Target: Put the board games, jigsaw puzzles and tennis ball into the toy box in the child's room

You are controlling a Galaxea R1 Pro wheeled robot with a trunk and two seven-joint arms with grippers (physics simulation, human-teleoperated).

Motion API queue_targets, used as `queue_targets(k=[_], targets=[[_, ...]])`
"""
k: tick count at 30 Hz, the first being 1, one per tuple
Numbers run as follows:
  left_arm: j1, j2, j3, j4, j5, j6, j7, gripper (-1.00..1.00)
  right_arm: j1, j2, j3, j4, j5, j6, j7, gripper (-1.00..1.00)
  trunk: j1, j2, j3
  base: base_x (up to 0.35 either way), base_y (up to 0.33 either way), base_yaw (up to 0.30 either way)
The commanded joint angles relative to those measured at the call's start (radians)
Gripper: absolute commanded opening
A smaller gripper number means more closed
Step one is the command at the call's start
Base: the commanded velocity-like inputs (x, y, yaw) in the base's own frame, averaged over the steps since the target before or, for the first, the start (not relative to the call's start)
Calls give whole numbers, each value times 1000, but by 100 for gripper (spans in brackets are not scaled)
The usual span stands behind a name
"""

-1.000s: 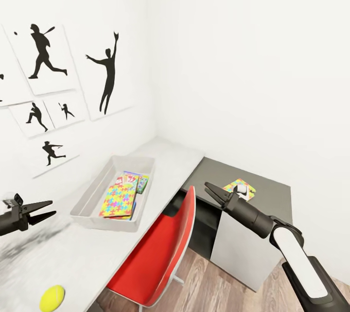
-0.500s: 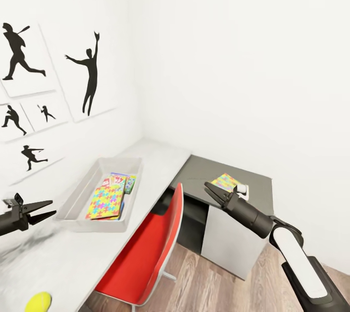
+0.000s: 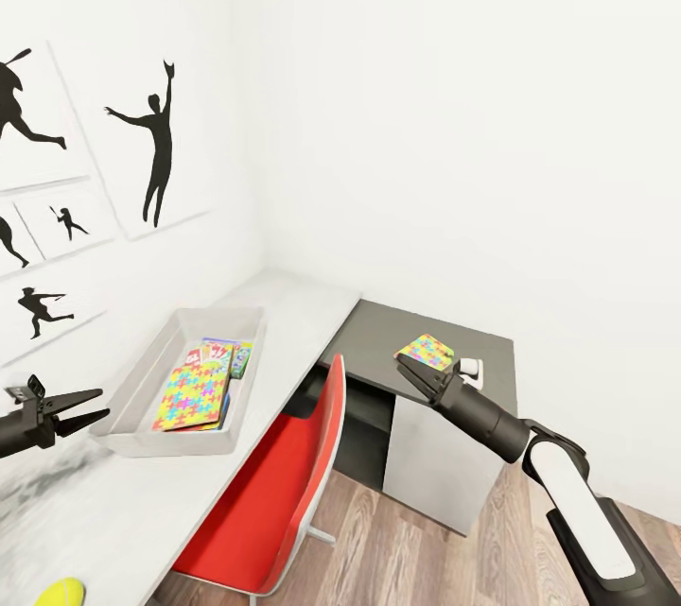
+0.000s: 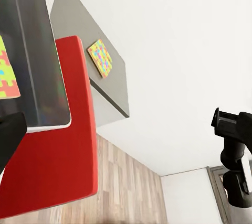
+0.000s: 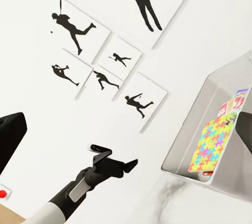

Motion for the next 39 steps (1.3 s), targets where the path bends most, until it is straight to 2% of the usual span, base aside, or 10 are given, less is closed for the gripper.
queue_targets(k=[1, 9, 39], targets=[[-1, 0, 0, 0, -1, 11, -4, 100, -1, 0, 1, 0, -5, 4, -1, 100, 1, -2, -2, 0, 0, -1], [-1, 0, 0, 0, -1, 11, -4, 100, -1, 2, 0, 0, -5, 4, -1, 100, 1, -2, -2, 0, 0, -123], [-1, -1, 8, 0, -1, 3, -4, 100, -1, -1, -1, 1, -5, 4, -2, 100, 1, -2, -2, 0, 0, -276]])
